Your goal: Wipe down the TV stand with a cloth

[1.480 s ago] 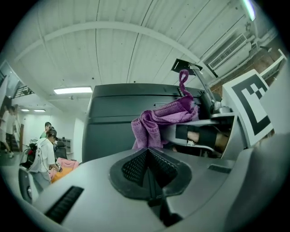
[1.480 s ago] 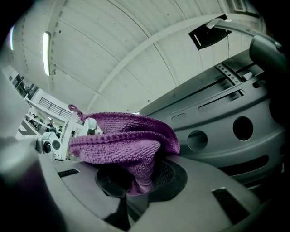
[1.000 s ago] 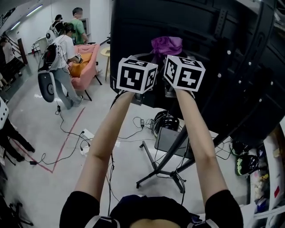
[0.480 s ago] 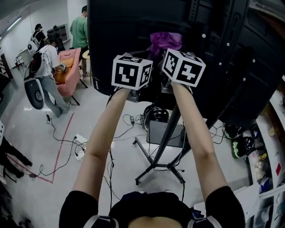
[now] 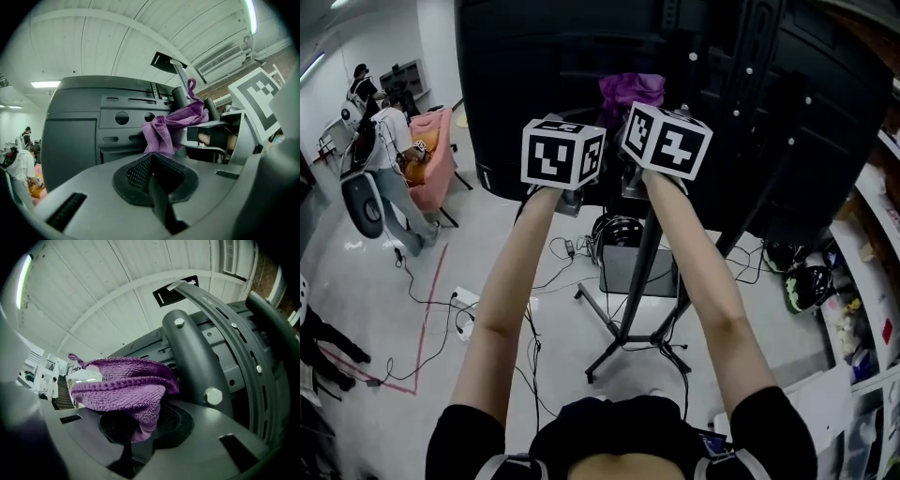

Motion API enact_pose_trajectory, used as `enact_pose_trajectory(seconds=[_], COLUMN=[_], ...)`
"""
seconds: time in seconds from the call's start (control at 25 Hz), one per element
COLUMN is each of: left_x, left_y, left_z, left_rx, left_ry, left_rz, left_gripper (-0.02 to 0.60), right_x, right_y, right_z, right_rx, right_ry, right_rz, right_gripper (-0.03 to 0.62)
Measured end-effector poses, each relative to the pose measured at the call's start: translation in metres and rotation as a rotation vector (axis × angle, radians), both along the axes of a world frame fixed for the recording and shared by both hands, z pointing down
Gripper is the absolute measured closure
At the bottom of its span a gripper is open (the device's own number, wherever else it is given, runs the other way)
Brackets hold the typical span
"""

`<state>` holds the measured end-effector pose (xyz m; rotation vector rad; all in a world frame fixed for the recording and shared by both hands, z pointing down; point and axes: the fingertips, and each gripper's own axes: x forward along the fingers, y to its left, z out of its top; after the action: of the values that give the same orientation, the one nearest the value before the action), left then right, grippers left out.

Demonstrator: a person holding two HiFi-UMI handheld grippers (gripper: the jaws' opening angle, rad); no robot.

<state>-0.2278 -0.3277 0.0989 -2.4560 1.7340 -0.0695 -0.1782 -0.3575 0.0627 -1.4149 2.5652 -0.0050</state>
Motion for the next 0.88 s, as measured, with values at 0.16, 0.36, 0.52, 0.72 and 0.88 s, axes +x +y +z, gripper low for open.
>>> enact_pose_trajectory(seconds=[0.16,0.36,0.52,0.72,0.88], left_x=[0.011,0.046,0.083,0.131,0.155], left_y=[0.006,0.023,0.036,0.044,0.044], left_z=[0.002,-0.008,-0.027,-0.056,-0.079], left_rx=[0.000,0.046,0.089,0.111,0.145], left_ry=[0.000,-0.012,-0.076,-0.072,-0.088], left_rz=[0.025,0.112,0.181,0.288,0.306], left_gripper=[0.575,0.575,0.575,0.575,0.575], right_x=[0.012,0.031,0.072,0.119,0.137], right_y=[0.013,0.048,0.059,0.047,0.026], right_z=[0.012,0.002,-0.029,-0.064,-0.088], right_rx=[-0.040,0.034,0.145,0.219,0.265], right_ry=[-0.054,-0.036,0.018,0.095,0.149], right_rz=[-0.039,-0.145,-0.109,-0.056,-0.007], right_gripper=[0.530,0.530,0.530,0.530,0.530])
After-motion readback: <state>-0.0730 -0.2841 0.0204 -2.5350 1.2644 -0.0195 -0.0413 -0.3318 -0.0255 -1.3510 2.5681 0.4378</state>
